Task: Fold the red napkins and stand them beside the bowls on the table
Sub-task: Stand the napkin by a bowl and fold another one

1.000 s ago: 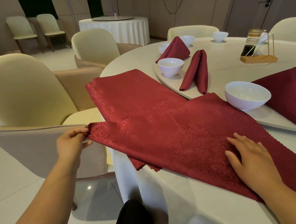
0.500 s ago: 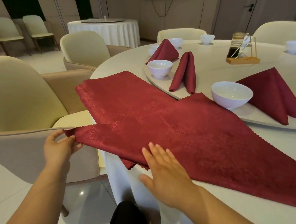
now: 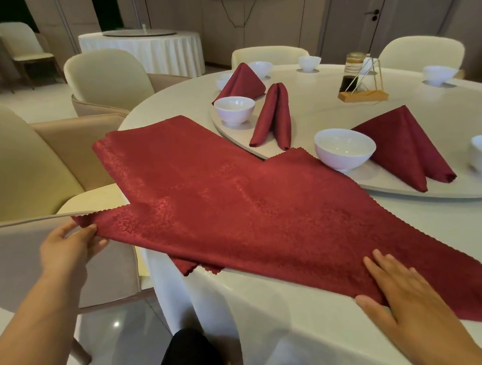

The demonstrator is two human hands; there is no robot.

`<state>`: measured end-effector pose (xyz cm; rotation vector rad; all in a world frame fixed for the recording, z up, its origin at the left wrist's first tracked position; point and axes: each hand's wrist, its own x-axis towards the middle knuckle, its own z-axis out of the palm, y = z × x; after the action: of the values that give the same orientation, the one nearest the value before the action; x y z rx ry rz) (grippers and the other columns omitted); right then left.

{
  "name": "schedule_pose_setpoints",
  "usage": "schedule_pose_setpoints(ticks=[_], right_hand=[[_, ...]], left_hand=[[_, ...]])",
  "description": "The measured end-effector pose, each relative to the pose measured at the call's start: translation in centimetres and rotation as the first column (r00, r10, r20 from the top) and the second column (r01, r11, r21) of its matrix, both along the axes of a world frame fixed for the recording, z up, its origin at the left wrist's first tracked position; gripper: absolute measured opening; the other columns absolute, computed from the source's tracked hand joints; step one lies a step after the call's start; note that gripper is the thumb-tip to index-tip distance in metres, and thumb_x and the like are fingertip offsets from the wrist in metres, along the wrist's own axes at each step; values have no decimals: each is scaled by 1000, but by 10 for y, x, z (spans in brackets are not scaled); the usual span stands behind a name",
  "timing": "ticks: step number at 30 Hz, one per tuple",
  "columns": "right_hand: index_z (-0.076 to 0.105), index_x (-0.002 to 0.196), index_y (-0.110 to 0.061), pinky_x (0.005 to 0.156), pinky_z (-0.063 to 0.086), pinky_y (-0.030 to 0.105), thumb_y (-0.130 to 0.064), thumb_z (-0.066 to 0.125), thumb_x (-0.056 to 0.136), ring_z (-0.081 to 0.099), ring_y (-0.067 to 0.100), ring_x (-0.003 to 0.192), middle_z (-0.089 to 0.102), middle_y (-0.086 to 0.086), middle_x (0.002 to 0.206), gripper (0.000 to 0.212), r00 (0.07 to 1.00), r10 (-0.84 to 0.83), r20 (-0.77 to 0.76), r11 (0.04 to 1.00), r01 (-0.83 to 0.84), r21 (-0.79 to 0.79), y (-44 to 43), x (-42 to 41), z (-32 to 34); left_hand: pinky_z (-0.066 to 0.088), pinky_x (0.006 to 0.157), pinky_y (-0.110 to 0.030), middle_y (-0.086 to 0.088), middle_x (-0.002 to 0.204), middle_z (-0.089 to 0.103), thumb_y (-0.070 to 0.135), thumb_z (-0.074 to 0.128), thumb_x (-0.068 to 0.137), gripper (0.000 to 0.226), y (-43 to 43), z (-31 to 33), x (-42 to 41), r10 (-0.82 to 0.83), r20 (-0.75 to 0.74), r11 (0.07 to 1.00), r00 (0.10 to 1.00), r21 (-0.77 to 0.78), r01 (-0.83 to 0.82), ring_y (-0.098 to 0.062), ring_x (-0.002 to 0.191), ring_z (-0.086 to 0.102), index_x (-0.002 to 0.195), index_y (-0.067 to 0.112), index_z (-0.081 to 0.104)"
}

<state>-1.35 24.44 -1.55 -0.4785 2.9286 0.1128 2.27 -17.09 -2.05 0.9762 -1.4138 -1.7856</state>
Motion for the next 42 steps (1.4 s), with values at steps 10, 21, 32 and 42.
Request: schedule_pose_setpoints(ticks=[10,21,32,42], right_hand=[[-8,144,-32,101,-15,17,-70,-51,18,-22,-6,121,-23,-22,135,139,999,-29,35,999,30,-29,-1,5,6],[-3,144,-34,102,-13,16,-75,-48,19,-19,-8,122,-21,-24,132,139,1000,24,5,995,-23,-96,4,-4,5],[49,120,-27,109,16,20,-69,15,87,42,10,120,49,-6,126,63,926,181,-332,891,-297,-343,-1,-4,-5],[75,71,-19,102,27,19,-18,64,62,69,13,83,73,-2,90,14,741,355,-570,729,-601,-328,-50,-4,-18]], left_hand=[[50,45,-12,10,43,60,-2,47,92,20,13,4,-2,-126,-9,983,992,137,126,0,42,59,77,10,51],[41,88,-42,-17,110,46,-8,36,94,37,15,10,6,-212,71,972,975,115,203,-15,74,51,131,-10,37],[50,39,-17,-4,45,62,9,52,92,17,13,6,26,-246,141,960,959,173,221,-7,40,61,78,2,54],[50,42,-14,2,41,60,1,50,91,18,15,33,54,-155,43,986,987,73,152,-3,38,58,74,3,52]])
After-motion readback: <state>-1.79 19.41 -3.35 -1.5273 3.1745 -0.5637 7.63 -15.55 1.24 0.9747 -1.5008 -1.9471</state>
